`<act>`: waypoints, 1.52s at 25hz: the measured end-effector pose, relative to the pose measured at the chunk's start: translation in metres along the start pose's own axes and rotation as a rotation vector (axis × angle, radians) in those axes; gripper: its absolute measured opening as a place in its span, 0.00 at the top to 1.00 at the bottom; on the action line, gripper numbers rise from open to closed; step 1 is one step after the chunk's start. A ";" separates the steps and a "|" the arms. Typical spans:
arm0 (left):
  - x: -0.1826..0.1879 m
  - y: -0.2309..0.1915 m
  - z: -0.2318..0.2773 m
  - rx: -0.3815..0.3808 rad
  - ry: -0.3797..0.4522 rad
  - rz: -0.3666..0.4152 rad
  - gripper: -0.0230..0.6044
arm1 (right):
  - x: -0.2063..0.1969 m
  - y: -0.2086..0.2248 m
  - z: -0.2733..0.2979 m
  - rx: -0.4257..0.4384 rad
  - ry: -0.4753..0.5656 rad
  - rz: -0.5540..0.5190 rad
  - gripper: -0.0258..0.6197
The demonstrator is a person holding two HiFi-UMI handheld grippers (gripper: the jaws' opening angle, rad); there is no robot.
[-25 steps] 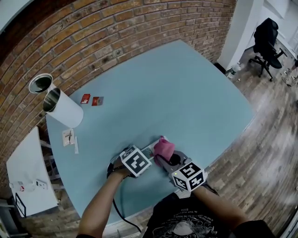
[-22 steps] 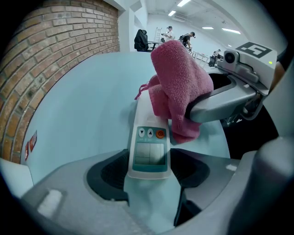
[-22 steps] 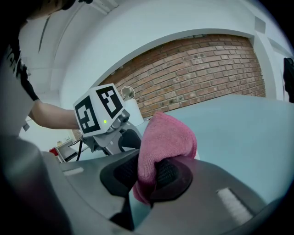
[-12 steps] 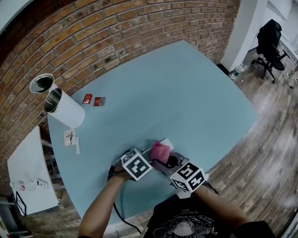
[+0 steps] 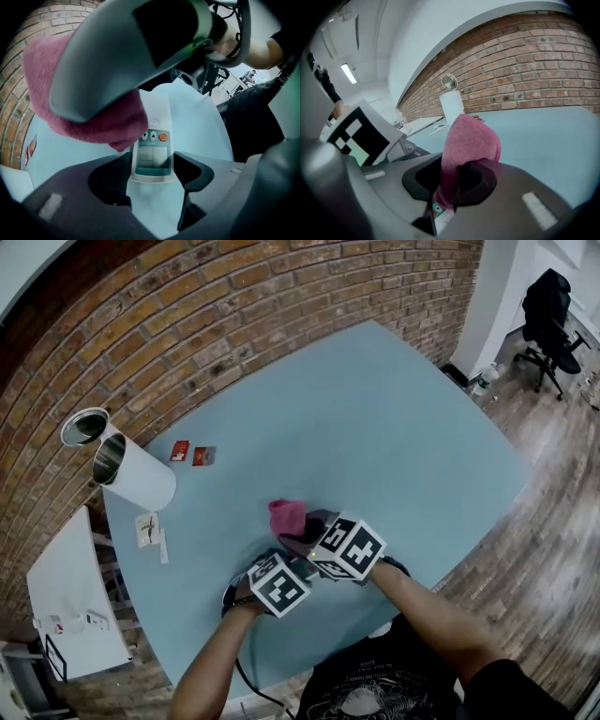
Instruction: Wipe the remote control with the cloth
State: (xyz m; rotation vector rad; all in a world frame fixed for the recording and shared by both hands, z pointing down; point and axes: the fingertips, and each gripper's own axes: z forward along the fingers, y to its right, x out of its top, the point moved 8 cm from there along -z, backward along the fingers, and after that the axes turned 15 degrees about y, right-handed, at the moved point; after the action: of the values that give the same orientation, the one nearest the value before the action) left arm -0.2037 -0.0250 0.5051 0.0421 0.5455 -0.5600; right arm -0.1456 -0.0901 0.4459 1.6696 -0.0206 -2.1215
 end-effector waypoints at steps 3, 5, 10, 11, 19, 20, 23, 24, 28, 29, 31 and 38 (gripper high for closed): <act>0.000 0.001 0.000 -0.004 -0.017 0.001 0.49 | -0.007 -0.001 0.017 0.065 -0.066 -0.029 0.86; 0.001 0.002 0.001 -0.005 -0.025 0.002 0.49 | -0.011 -0.001 0.022 0.093 -0.094 -0.050 0.86; 0.000 0.000 0.000 -0.001 -0.017 -0.001 0.49 | -0.017 0.012 0.026 0.127 -0.135 -0.050 0.86; 0.000 0.000 0.000 -0.001 -0.016 -0.001 0.49 | -0.017 0.015 0.025 0.127 -0.136 -0.041 0.86; -0.001 -0.001 0.000 -0.002 -0.035 -0.003 0.49 | -0.017 0.038 0.007 0.099 -0.110 -0.007 0.86; 0.000 -0.001 0.000 0.000 -0.039 -0.004 0.49 | -0.017 0.040 0.005 0.097 -0.108 -0.007 0.86; 0.001 -0.001 0.001 0.002 -0.056 -0.007 0.49 | -0.017 0.048 -0.004 0.089 -0.101 -0.002 0.86; 0.001 -0.002 0.001 0.002 -0.061 -0.008 0.49 | -0.017 0.051 -0.006 0.085 -0.099 0.001 0.86; 0.001 -0.002 0.001 0.003 -0.073 -0.012 0.49 | -0.018 0.062 -0.018 0.068 -0.092 0.014 0.86; 0.002 -0.002 0.001 0.003 -0.078 -0.012 0.49 | -0.018 0.065 -0.021 0.064 -0.089 0.017 0.86; 0.002 -0.003 0.002 0.002 -0.088 -0.012 0.49 | -0.019 0.069 -0.026 0.056 -0.084 0.023 0.86; 0.002 -0.003 0.002 0.002 -0.103 -0.015 0.49 | -0.021 0.084 -0.046 0.021 -0.078 0.038 0.86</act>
State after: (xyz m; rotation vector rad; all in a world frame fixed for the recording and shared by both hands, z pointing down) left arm -0.2026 -0.0289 0.5057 0.0113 0.4450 -0.5740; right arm -0.0718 -0.1468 0.4764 1.5850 -0.0983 -2.1642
